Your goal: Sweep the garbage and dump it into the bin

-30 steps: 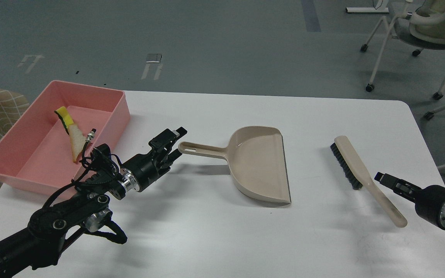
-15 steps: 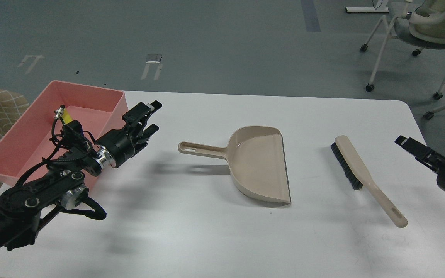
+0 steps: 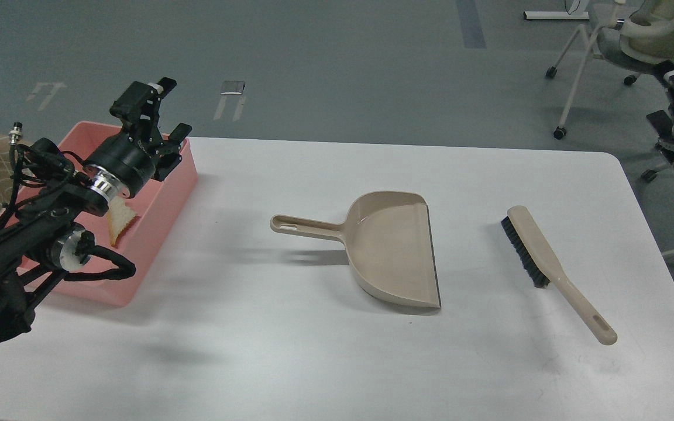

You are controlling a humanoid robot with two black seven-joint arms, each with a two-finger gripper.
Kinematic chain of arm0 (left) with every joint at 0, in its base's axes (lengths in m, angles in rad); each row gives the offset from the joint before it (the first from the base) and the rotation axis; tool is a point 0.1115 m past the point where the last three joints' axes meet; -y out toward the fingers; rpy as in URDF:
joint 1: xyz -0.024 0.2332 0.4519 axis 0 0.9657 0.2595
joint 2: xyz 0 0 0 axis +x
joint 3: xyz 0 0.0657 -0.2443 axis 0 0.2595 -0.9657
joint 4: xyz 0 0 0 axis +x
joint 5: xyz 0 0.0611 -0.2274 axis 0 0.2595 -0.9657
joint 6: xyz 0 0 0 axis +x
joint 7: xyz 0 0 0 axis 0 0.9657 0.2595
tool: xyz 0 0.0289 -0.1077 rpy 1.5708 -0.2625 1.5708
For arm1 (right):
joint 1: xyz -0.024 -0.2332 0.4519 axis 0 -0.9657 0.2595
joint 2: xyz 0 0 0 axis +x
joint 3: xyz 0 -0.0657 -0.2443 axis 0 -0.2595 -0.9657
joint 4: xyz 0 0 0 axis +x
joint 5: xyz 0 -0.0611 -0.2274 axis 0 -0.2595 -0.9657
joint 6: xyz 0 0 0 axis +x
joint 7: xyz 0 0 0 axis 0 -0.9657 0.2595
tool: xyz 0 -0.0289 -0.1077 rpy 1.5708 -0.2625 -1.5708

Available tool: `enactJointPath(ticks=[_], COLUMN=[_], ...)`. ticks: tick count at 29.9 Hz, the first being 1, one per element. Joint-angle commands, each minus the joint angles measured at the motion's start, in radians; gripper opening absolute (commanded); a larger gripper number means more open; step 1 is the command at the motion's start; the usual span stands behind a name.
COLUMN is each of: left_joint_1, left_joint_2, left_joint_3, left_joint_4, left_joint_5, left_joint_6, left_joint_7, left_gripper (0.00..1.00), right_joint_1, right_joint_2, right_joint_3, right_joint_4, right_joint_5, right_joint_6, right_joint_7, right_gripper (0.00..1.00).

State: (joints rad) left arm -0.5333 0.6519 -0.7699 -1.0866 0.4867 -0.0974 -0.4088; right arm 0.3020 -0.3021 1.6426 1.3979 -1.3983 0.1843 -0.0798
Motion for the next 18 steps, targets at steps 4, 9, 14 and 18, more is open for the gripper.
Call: enactJointPath(ticks=[4, 9, 14, 18], left_joint_1=[0.015, 0.045, 0.068, 0.085], left_joint_2=[-0.001, 0.0, -0.008, -0.031], left_joint_3=[-0.169, -0.244, -0.258, -0.261], left_joint_4=[0.036, 0.063, 0.111, 0.114], left_joint_5=[-0.053, -0.178, -0.263, -0.286], left_joint_6=[-0.076, -0.122, -0.131, -0.13], left_joint_7=[-0.001, 0.004, 0.001, 0.001], left_gripper=[0.98, 0.98, 0.98, 0.98], right_joint_1=[0.146, 0.149, 0.123, 0.12], right_joint_2=[0.107, 0.107, 0.109, 0.121], right_joint_3=[0.0, 0.003, 0.009, 0.059], right_joint_4=[-0.149, -0.184, -0.18, -0.185], right_joint_5=[0.099, 0.232, 0.43, 0.472], right_joint_6=[-0.062, -0.072, -0.072, -0.072], right_joint_7=[0.003, 0.003, 0.003, 0.003], right_gripper=[1.0, 1.0, 1.0, 1.0])
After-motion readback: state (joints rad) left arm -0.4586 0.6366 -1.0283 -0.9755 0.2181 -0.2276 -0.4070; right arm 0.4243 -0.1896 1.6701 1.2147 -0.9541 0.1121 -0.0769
